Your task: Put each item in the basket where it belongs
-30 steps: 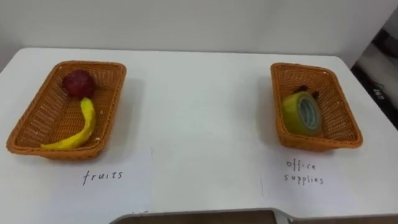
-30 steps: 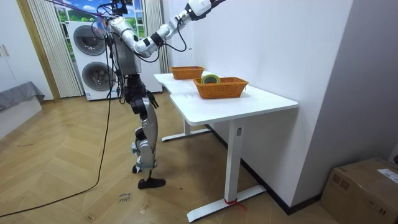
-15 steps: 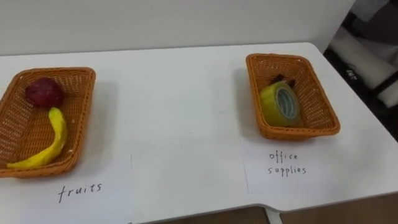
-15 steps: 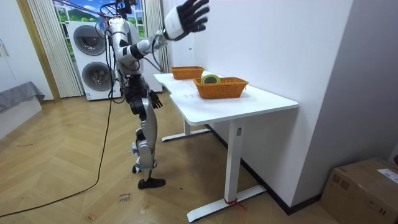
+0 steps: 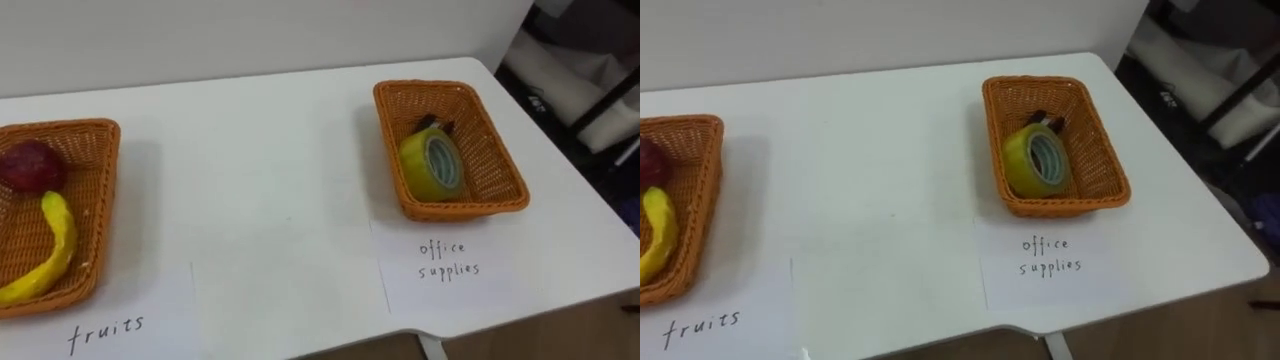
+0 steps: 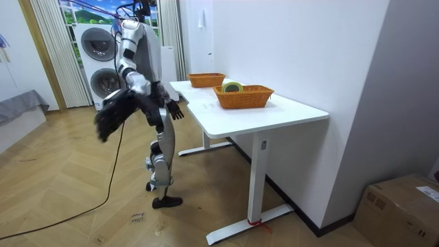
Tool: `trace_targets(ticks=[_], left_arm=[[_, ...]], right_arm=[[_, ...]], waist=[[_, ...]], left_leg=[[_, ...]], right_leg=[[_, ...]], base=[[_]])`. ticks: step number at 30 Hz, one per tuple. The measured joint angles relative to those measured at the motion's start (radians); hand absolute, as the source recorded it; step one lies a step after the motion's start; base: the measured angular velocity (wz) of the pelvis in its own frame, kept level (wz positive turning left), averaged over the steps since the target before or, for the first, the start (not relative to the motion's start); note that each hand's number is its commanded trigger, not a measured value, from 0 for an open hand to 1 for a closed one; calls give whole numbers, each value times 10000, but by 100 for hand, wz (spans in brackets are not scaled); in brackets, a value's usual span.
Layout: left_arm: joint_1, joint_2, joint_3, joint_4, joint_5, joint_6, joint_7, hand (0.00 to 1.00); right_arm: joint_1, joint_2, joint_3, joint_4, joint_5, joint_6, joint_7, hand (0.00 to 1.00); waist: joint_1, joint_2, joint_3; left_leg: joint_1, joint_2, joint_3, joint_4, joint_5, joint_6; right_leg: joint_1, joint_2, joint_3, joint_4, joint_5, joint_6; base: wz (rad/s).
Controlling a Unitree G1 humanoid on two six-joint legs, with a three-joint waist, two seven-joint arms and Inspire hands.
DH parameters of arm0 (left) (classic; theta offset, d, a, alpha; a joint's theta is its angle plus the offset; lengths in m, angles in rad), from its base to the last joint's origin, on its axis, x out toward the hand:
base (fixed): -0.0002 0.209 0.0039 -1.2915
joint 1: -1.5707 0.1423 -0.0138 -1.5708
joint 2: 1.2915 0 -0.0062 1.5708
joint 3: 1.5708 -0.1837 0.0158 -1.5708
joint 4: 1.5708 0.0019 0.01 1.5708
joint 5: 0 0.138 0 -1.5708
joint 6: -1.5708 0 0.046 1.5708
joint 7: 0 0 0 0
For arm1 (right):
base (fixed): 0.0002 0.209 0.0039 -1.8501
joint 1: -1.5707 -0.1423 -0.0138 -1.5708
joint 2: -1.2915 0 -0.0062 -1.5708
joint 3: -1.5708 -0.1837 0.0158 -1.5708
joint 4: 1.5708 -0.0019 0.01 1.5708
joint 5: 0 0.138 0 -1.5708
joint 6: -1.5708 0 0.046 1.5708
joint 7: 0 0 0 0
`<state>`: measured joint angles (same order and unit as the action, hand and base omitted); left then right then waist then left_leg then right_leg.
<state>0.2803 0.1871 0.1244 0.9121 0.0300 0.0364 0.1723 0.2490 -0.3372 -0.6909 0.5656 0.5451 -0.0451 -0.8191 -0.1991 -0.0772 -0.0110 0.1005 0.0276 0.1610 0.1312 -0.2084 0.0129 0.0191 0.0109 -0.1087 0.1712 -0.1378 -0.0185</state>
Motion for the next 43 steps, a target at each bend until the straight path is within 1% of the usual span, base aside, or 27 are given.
trace_targets(ticks=[2, 3, 4, 5, 7, 9, 11, 12, 13, 14, 15, 17, 18, 19, 20, 21, 22, 23, 24, 26, 27, 29, 32, 34, 35, 37, 43], left_arm=[[-2, -44, 180, 1, -8, 0, -16, 0], [-5, -72, 270, 1, -5, 2, -18, 0], [-35, -116, 388, 26, 8, 1, -18, 0], [-54, -120, 401, 36, 10, 1, -24, 0], [-64, -150, 391, 35, 2, 0, -86, 0], [-76, -239, 387, 89, -32, -1, -115, 0], [-67, -276, 378, 135, -66, 43, -346, 0], [-71, -279, 377, 135, -103, 49, -380, 0], [-83, -293, 375, 134, -203, 53, -455, 0], [-64, -335, 375, 135, -207, 56, -532, 0], [-64, -366, 375, 135, -208, 56, -574, 0], [-78, -503, 375, 185, -187, 57, -731, 0], [-97, -548, 377, 235, -178, 57, -765, 0], [-134, -632, 377, 408, -164, 58, -857, 0], [-212, -694, 377, 453, -148, 62, -949, 0], [-218, -718, 376, 486, -162, 62, -971, 0], [-224, -763, 367, 547, -172, 63, -977, 0], [-219, -788, 340, 637, -167, 62, -970, 0], [-229, -790, 302, 723, -170, 61, -967, 0], [-299, -772, 174, 954, -178, 58, -879, 0], [-300, -767, 150, 960, -180, 58, -878, 0], [-319, -775, 46, 953, -176, 55, -879, 0], [-333, -750, -110, 954, -181, 50, -872, 0], [-327, -754, -112, 955, -177, 49, -873, 0], [-324, -754, -112, 954, -190, 43, -873, 0], [-328, -752, -102, 954, -189, 29, -860, 0], [-304, -745, -85, 951, -180, -15, -871, 0]], right_arm=[[138, 328, -122, 792, 244, -6, 9, 0], [158, 395, -131, 934, 426, -18, 16, 0], [183, 490, -117, 1318, 742, -114, 24, 0], [202, 612, -95, 1789, 989, -211, 26, 0], [168, 743, -56, 2467, 1512, -233, 35, 0], [155, 920, 52, 2813, 2000, -249, 119, 0], [194, 1280, 358, 3137, 2078, -250, 527, 0], [195, 1362, 475, 3227, 2110, -252, 646, 0], [179, 1482, 846, 3468, 2228, -252, 911, 0], [154, 1527, 1251, 3877, 2364, -241, 1280, 0], [93, 1564, 1422, 4101, 2378, -229, 1510, 0], [-166, 1839, 2016, 4609, 2371, -170, 2376, 0], [-207, 1896, 2133, 4763, 2351, -152, 2637, 0], [-225, 1945, 2367, 5087, 2303, 3, 3163, 0], [-292, 1987, 2676, 5229, 2112, 169, 3607, 0], [-282, 2011, 2915, 5254, 1969, 200, 3814, 0], [-280, 2059, 3429, 5274, 1632, 242, 4215, 0], [-330, 2101, 3898, 5335, 953, 252, 4674, 0], [-357, 2104, 4095, 5368, 601, 258, 4939, 0], [-496, 2105, 4953, 5440, -859, 334, 5854, 0], [-561, 2101, 5199, 5461, -1260, 374, 6047, 0], [-941, 2110, 5834, 5578, -2350, 507, 6663, 0], [-1339, 2114, 6363, 5594, -2858, 523, 7132, 0], [-1481, 2114, 6496, 5641, -2946, 523, 7345, 0], [-1540, 2115, 6549, 5654, -3047, 523, 7472, 0], [-1559, 2114, 6657, 5692, -3153, 523, 7591, 0], [-1471, 2116, 6695, 5982, -3178, 521, 8099, 0]], waist=[[-99, 33, 6], [-119, 46, 10], [-106, 107, 49], [-116, 126, 57], [-103, 173, 62], [-44, 289, 69], [-20, 425, 35], [19, 446, 35], [155, 528, 62], [159, 579, 53], [164, 600, 52], [221, 684, 56], [261, 705, 54], [388, 742, 53], [504, 767, 57], [571, 783, 58], [703, 806, 56], [761, 824, 55], [797, 833, 53], [1056, 846, 58], [1142, 844, 59], [1451, 846, 59], [1572, 832, 63], [1696, 834, 65], [1758, 827, 68], [1771, 782, 99], [1848, 741, 122]], left_leg=[[15, 1, 13, -15, -3, 2], [40, 9, 12, -18, -3, 2], [123, 36, 24, -25, -9, 2], [182, 43, 28, -21, -33, -1], [254, 52, 53, -22, -56, -7], [285, 59, 157, -35, -63, -4], [338, 64, 185, -32, -74, -11], [363, 71, 212, -28, -76, -14], [436, 75, 298, -27, -87, -31], [475, 84, 300, -28, -99, -39], [486, 88, 300, -28, -104, -41], [476, 105, 285, -25, -107, -49], [481, 109, 287, -23, -110, -53], [503, 111, 288, -22, -116, -63], [501, 113, 290, -19, -121, -71], [497, 114, 290, -17, -123, -75], [494, 122, 291, -13, -135, -92], [495, 119, 270, 3, -147, -104], [503, 119, 255, 9, -152, -108], [514, 120, 228, 34, -171, -126], [510, 125, 228, 35, -175, -133], [493, 129, 157, 44, -183, -148], [482, 102, -83, 53, -183, -148], [504, 95, -129, 54, -182, -149], [501, 94, -183, 63, -181, -151], [517, 74, -271, 109, -179, -153], [498, 57, -331, 137, -179, -154]], right_leg=[[-19, 1, 65, 33, -13, 0], [-16, 8, 100, 34, -24, 2], [-13, 14, 173, 78, -70, 5], [-11, -9, 183, 176, -141, 9], [5, -45, 214, 183, -157, 16], [-15, 26, 277, 194, -156, 16], [-6, 54, 330, 223, -154, 14], [-10, 60, 352, 256, -157, 10], [-28, 74, 425, 336, -177, -9], [6, 71, 419, 341, -199, -14], [13, 70, 417, 350, -213, -14], [13, 66, 387, 355, -228, -25], [13, 69, 374, 354, -229, -28], [23, 71, 349, 358, -237, -41], [20, 74, 294, 359, -242, -46], [16, 73, 269, 355, -242, -50], [13, 84, 257, 348, -244, -63], [47, 74, 226, 327, -252, -75], [71, 78, 207, 323, -257, -81], [102, 82, 173, 326, -292, -105], [97, 83, 172, 324, -295, -109], [101, 69, 153, 325, -318, -126], [180, 61, -44, 321, -390, -118], [200, 61, -121, 319, -419, -123], [225, 21, -243, 307, -428, -131], [327, -65, -364, 285, -484, -126], [365, -73, -356, 259, -546, -111]], base=[[-5], [-11], [-9], [-8], [-7], [-13], [-7], [-14], [-14], [-11], [0], [0], [0], [0], [0], [0], [0], [3], [7], [5], [0], [6], [21], [15], [13], [21], [3]])
